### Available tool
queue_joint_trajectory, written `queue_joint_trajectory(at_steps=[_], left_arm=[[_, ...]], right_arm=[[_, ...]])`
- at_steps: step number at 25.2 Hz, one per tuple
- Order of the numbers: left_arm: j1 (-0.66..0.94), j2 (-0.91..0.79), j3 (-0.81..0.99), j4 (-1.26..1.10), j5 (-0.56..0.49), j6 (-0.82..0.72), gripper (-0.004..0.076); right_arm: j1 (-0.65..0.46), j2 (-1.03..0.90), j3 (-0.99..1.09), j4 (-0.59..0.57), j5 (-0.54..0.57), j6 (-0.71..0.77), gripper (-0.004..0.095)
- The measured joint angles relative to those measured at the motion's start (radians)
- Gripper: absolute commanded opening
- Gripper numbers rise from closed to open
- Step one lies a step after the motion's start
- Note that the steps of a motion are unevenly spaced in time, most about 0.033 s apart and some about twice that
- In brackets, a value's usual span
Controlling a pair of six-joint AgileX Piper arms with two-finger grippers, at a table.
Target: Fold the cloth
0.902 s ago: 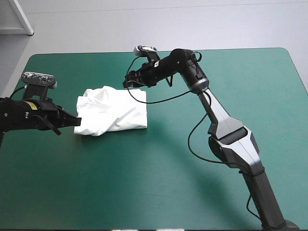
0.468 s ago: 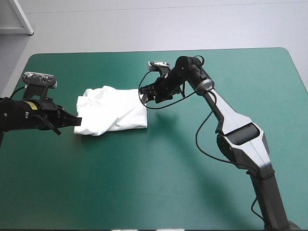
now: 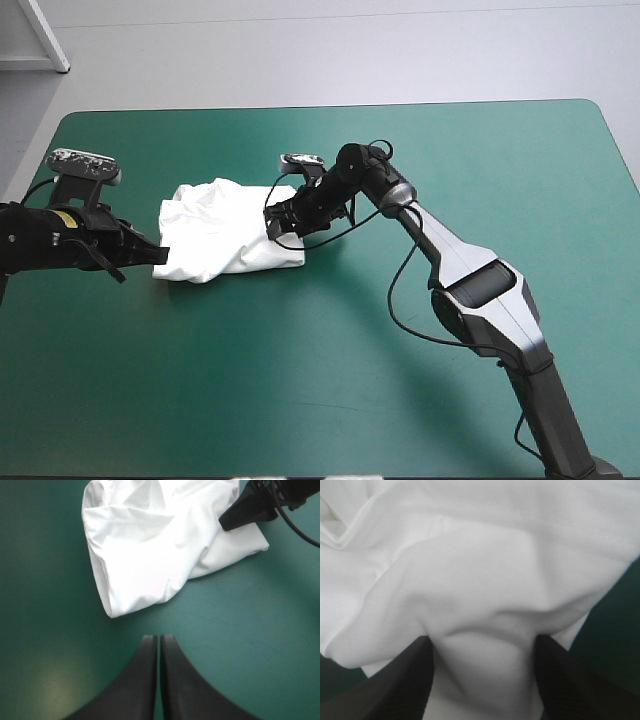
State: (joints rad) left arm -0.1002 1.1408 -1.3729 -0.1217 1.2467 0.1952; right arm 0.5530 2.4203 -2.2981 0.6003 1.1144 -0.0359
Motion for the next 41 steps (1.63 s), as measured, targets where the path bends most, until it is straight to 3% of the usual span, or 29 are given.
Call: queue_joint_trajectory(at_steps=[5,11,19,25,28,33,34,36,37,38,39,41], left_arm=[[0.0,0.0,0.0,0.0,0.0,0.002,0.0019],[0.0,0.0,0.0,0.0,0.0,0.002,0.0019],[0.0,0.0,0.0,0.0,0.0,0.004,0.0019],[0.0,0.0,0.0,0.0,0.0,0.036,0.0019],[0.0,0.0,0.0,0.0,0.0,0.05,0.0019],[0.0,0.0,0.0,0.0,0.0,0.053,0.0019],[0.0,0.0,0.0,0.0,0.0,0.054,0.0019],[0.0,0.0,0.0,0.0,0.0,0.055,0.0019],[0.0,0.0,0.0,0.0,0.0,0.055,0.0019],[0.0,0.0,0.0,0.0,-0.002,0.056,0.0019],[0.0,0.0,0.0,0.0,-0.004,0.057,0.0019],[0.0,0.0,0.0,0.0,-0.011,0.058,0.0019]], right_arm=[[0.007,0.007,0.0,-0.003,-0.002,-0.043,-0.0004],[0.009,-0.003,0.0,-0.058,0.01,-0.068,-0.0017],[-0.062,-0.054,0.001,-0.314,0.076,0.013,-0.0018],[-0.183,-0.093,0.003,-0.464,0.084,0.036,-0.0017],[-0.313,-0.109,0.007,-0.6,0.084,0.036,-0.0018],[-0.505,-0.109,0.05,-0.699,0.083,0.036,-0.0016],[-0.567,-0.109,0.059,-0.684,0.084,0.047,-0.0004],[-0.645,-0.109,0.061,-0.622,0.084,0.051,0.0148],[-0.677,-0.109,0.062,-0.585,0.085,0.05,0.0353],[-0.704,-0.107,0.062,-0.538,0.087,0.047,0.0439],[-0.709,-0.107,0.062,-0.524,0.087,0.047,0.062],[-0.713,-0.107,0.063,-0.503,0.087,0.051,0.0684]])
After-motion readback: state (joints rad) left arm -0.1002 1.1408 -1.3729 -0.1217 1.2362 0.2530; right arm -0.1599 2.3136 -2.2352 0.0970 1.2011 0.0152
